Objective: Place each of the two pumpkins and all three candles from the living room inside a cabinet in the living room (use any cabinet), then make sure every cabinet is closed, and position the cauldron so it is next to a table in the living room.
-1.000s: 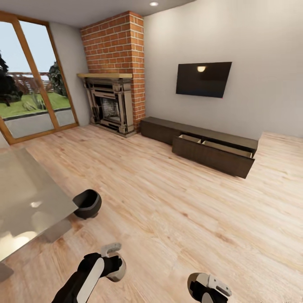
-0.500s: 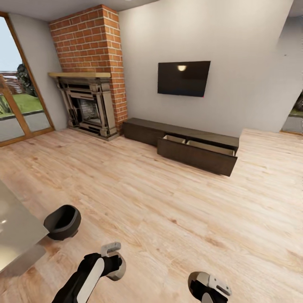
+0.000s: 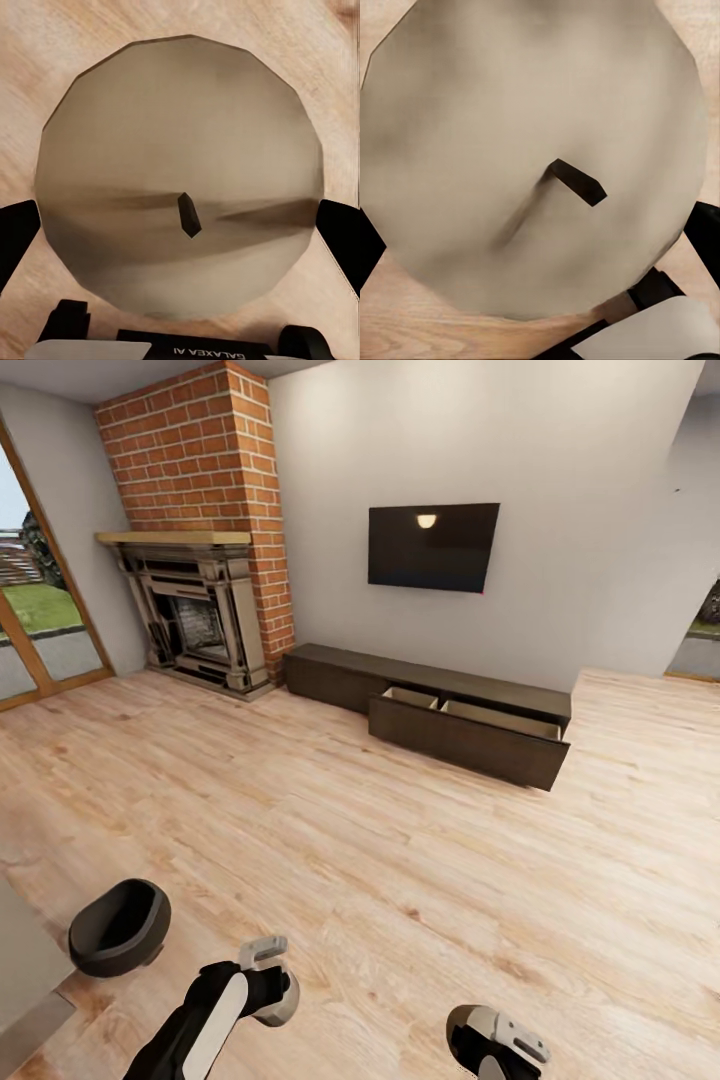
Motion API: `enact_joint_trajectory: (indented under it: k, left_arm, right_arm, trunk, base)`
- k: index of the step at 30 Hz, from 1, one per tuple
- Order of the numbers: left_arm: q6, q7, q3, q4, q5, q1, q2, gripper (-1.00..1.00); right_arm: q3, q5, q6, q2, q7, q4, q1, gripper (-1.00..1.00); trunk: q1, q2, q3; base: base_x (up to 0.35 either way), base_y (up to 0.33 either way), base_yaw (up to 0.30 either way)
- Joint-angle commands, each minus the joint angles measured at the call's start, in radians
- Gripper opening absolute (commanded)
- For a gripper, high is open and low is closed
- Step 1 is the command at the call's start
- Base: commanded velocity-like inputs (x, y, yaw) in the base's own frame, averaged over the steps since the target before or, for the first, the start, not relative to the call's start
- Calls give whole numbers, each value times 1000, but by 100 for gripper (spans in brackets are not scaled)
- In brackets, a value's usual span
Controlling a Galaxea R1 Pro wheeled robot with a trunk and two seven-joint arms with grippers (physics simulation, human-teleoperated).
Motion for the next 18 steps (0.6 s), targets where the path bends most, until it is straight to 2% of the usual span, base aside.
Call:
enact_joint_trajectory:
  k: [1,18]
  left_arm:
    - [2,10,-1,-2,11,0,0,-100]
    - [1,10,-1,-2,11,0,0,-100]
  right_arm:
    - [2,-5,3,0,-8,-1,-1,-100]
    - [1,-5,3,0,-7,31,-1,-100]
  trunk:
    - [1,0,-1]
    - [1,0,-2]
  base:
    - [350,0,-234]
    - [350,0,-278]
